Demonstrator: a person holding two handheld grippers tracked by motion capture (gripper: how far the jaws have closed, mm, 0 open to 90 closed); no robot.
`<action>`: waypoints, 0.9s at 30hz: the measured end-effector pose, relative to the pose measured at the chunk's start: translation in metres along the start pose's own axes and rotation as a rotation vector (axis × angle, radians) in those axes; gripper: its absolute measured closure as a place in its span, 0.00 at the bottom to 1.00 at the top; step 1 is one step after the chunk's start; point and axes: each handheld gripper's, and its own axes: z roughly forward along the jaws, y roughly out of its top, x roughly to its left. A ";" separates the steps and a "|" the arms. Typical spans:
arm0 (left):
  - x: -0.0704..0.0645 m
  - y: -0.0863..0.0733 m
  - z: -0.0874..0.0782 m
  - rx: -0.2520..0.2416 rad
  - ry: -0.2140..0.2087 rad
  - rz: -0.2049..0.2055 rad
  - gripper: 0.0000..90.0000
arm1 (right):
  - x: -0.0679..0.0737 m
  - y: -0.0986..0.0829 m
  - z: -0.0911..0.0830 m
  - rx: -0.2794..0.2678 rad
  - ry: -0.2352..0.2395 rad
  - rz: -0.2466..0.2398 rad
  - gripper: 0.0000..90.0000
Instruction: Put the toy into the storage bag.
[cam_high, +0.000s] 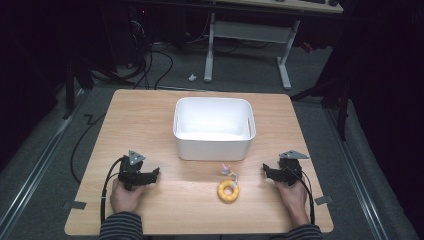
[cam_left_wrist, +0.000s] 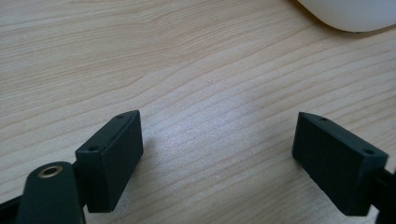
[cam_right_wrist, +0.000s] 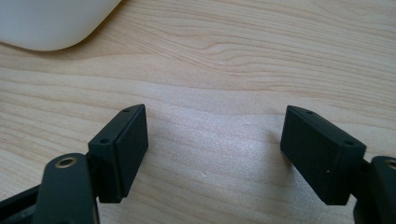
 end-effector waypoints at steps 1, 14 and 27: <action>0.000 0.000 0.000 0.000 0.000 0.000 0.19 | 0.000 0.000 0.000 -0.001 0.002 -0.006 0.26; 0.000 0.000 0.000 0.000 0.000 0.000 0.19 | -0.002 0.002 -0.017 -0.006 0.037 -0.032 0.39; 0.000 0.000 0.000 -0.002 -0.002 0.000 0.19 | -0.003 -0.014 -0.043 -0.009 0.080 -0.029 0.41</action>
